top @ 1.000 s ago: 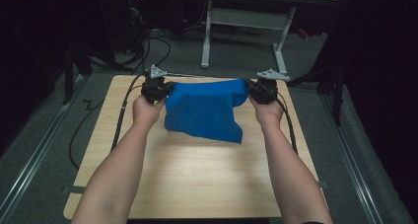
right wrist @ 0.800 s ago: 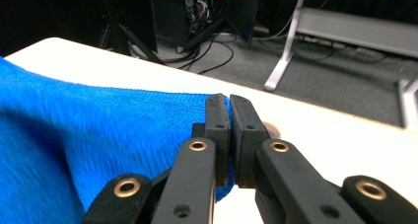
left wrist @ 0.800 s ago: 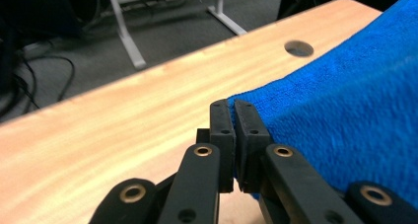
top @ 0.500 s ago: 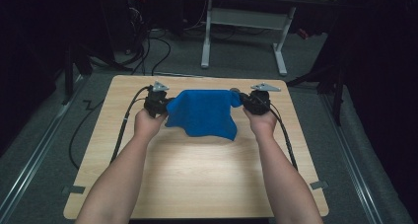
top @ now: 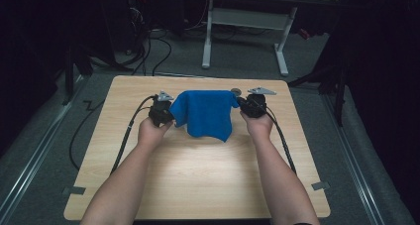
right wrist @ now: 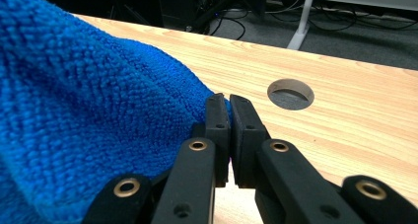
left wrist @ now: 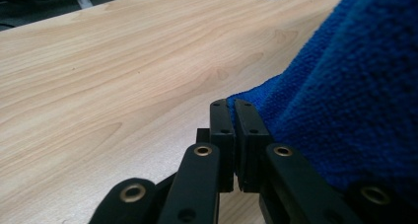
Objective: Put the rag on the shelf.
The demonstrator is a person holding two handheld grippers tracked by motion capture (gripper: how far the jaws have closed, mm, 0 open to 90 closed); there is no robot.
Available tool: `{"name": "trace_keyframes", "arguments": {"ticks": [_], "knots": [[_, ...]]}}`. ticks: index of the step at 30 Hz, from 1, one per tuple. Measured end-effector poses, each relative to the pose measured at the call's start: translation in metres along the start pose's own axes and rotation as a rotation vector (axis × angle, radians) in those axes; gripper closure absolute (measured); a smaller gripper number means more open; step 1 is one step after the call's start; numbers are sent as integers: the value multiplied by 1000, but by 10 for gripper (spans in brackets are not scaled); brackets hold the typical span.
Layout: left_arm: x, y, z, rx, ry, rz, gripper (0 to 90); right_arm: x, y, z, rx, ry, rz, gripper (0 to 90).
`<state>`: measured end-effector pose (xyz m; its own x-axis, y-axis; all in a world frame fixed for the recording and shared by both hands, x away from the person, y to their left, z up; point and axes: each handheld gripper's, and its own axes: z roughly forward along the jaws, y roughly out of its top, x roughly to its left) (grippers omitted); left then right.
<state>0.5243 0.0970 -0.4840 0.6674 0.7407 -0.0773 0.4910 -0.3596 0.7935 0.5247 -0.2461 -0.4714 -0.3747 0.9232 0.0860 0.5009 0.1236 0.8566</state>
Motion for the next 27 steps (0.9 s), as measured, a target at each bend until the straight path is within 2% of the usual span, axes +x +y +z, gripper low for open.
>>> {"name": "trace_keyframes", "arguments": {"ticks": [10,20,23,27], "knots": [[0,-7,-2,-13,-5,-22,880,5,-12,14,18,36,30,883],[-3,-9,-4,-6,-1,-9,879,7,-17,23,47,34,46,883],[-2,-10,-4,-8,1,-18,879,8,-23,27,65,34,44,883],[-1,-11,-5,-16,-2,-32,870,10,-21,23,55,32,33,871]]}}
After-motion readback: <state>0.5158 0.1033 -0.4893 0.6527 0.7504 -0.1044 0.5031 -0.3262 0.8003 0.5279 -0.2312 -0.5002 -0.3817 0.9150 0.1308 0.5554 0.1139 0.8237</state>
